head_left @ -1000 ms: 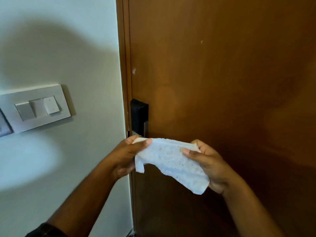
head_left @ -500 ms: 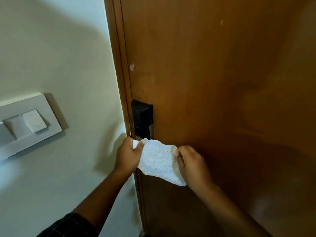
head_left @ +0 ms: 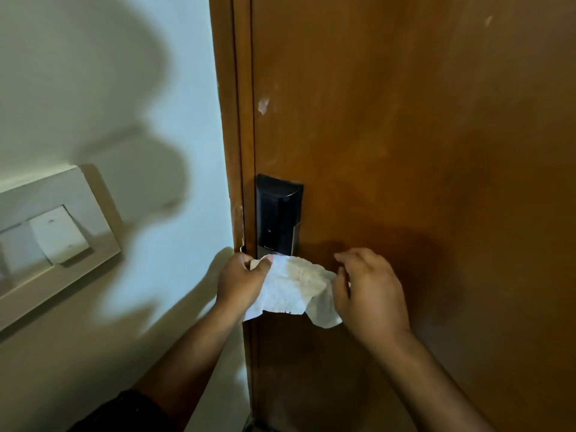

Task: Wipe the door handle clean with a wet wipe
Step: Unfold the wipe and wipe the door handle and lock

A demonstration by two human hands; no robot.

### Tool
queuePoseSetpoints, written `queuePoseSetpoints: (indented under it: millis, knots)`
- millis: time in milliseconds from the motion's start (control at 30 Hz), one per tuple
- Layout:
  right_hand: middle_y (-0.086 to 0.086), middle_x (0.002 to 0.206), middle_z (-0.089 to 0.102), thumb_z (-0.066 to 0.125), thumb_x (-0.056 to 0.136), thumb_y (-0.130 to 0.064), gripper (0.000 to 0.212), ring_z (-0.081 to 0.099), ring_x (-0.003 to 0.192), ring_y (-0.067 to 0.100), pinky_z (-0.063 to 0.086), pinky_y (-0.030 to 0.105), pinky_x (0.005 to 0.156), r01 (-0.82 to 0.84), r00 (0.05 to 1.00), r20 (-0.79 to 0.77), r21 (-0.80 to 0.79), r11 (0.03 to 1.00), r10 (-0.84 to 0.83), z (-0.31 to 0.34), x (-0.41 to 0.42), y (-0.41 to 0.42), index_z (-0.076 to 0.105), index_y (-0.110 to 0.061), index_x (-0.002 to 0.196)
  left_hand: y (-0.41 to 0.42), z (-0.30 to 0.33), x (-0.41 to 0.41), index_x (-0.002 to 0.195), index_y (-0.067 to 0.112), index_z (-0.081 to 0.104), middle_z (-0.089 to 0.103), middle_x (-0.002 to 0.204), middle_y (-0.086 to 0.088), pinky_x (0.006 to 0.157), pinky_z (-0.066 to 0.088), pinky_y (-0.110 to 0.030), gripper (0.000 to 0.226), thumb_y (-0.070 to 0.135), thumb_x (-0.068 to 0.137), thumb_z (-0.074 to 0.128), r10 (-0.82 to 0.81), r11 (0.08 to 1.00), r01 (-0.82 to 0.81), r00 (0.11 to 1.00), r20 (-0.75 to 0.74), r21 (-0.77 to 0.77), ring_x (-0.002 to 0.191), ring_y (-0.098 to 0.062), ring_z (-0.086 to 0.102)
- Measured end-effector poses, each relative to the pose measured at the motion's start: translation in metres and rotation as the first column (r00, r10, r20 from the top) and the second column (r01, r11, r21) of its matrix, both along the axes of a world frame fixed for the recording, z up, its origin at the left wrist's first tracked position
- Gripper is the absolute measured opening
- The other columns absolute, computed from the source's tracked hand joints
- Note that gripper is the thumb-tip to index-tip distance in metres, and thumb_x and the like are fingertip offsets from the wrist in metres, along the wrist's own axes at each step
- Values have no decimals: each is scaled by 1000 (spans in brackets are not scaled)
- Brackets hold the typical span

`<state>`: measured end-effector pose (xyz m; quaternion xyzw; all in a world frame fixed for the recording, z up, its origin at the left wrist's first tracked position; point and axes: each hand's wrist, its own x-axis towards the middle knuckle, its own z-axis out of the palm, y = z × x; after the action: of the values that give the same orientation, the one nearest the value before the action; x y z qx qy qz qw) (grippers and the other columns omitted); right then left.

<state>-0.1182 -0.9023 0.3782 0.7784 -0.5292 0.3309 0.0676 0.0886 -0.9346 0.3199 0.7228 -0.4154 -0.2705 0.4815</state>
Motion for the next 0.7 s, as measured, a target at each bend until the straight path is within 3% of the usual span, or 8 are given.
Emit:
queuePoseSetpoints:
  millis: [67,133,200,233,300,433,600,700]
  knots:
    - [11,123,64,49,88,-23,42,57,114,27,47,40,96,-218,969,-135,-82,973,206,0,19,0,59,-10,126,1,4,1,84,16,61,68,80,-8,70,54,-43,31,45,85,70,-42,999,41,999,-30,-21,78,-25,66]
    - [19,145,46,44,94,-17,53,39,135,34,30,45,112,-316,863,-385,92,944,327,-18,38,0,36,-9,145,7,8,4,91,15,63,71,88,-10,72,57,-44,28,40,85,73,-97,995,96,991,-90,-22,83,-25,68]
    - [21,158,20,34,96,-11,63,15,145,36,12,48,118,-254,761,-541,259,932,358,-38,37,-4,7,-8,152,14,12,9,104,15,63,72,93,-5,57,54,-25,31,35,84,76,-157,988,157,979,-130,-10,80,-15,68]
    - [22,159,15,29,96,-11,62,10,146,38,10,50,118,-247,747,-570,242,938,344,-45,32,-4,2,-7,152,19,16,13,111,16,62,71,95,0,52,47,-12,36,34,83,76,-176,984,177,980,-89,-4,78,-6,65]
    - [25,156,22,22,93,-11,59,15,144,40,20,54,115,-299,753,-578,124,946,314,-51,21,-6,13,-2,151,28,28,17,123,20,57,66,104,4,56,41,-4,48,35,82,77,-158,984,168,977,142,-65,83,-1,61]
    - [25,152,31,26,96,-13,53,24,141,41,22,54,113,-483,682,-641,-33,875,352,-64,23,-13,26,1,146,29,63,1,136,18,49,57,135,-8,95,52,-37,60,43,86,69,37,905,185,863,504,-383,122,-25,55]
    - [22,150,36,33,95,-19,51,31,139,39,27,47,111,-495,585,-744,-12,869,323,-60,47,-26,38,-1,142,-10,109,-11,155,21,16,13,165,-14,119,17,-49,78,65,93,37,219,827,323,569,792,-461,153,-32,7]
    - [20,158,20,32,101,-18,51,15,145,35,18,45,115,-417,620,-696,98,903,362,-48,77,-38,23,1,147,-40,138,-20,156,16,12,8,164,-20,122,10,-52,88,71,91,35,265,815,390,405,875,-428,152,-37,3]
